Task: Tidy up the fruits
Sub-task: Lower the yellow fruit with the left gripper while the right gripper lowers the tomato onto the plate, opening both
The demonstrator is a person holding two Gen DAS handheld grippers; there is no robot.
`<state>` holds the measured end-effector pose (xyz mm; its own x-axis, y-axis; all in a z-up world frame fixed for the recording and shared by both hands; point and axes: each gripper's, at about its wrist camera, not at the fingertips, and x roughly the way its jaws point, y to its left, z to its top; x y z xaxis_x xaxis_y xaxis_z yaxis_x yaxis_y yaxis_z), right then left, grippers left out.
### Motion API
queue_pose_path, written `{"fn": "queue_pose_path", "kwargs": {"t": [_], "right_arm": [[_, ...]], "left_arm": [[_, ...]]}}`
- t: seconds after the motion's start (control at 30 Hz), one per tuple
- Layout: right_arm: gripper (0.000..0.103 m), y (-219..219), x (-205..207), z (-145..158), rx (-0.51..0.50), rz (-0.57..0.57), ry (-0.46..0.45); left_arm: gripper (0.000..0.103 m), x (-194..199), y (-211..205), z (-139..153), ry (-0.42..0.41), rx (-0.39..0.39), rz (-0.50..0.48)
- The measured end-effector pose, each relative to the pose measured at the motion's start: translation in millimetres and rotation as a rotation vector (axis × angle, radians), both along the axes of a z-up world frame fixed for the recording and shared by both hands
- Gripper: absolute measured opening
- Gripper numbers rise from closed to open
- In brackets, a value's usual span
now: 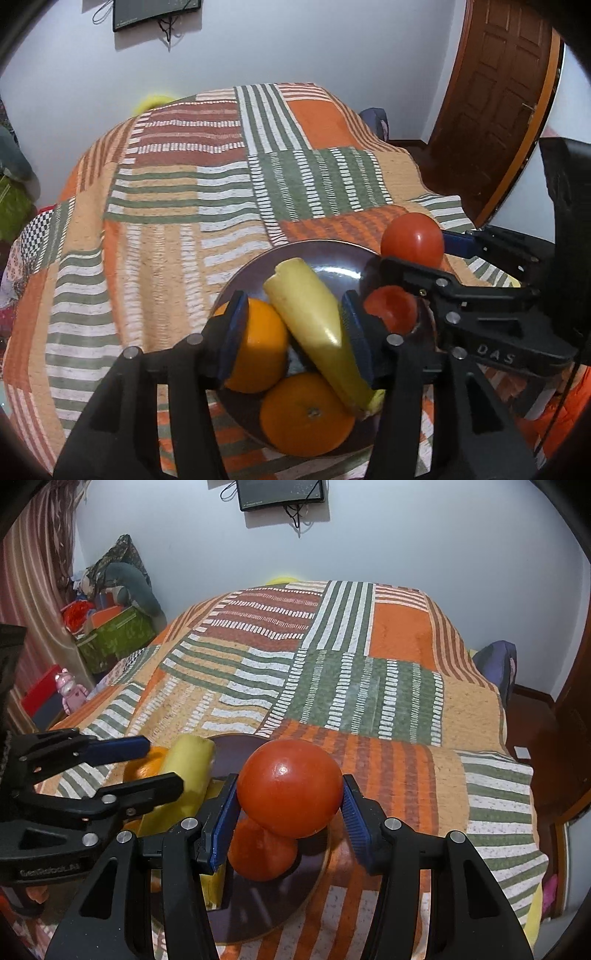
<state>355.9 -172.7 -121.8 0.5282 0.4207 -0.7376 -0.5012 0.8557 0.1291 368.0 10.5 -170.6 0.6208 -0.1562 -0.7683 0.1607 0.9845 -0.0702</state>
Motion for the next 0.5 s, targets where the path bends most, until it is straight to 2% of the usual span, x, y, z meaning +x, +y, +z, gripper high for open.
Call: {"fn": "queue_pose_path", "kwargs": {"t": [0.27,0.37,0.5], "right_arm": [[0.050,16.4,6.1,-7.9,-0.025,0.026,0.010],[0.050,23.3,8.6,-13.3,-0.036,0.037,0.022],[0.050,27.3,9.7,-18.3,-0.050,0.041,0.023]], "left_arm": [[0.053,-5.8,27.8,-1.4,0.002,-0.014,0.066],[0.062,-10.5,37.2,-1.6,-0.006,-0.009,0.088],[0.063,-18.2,51.5,-3.7,-0.008,0.011,0.112]]}}
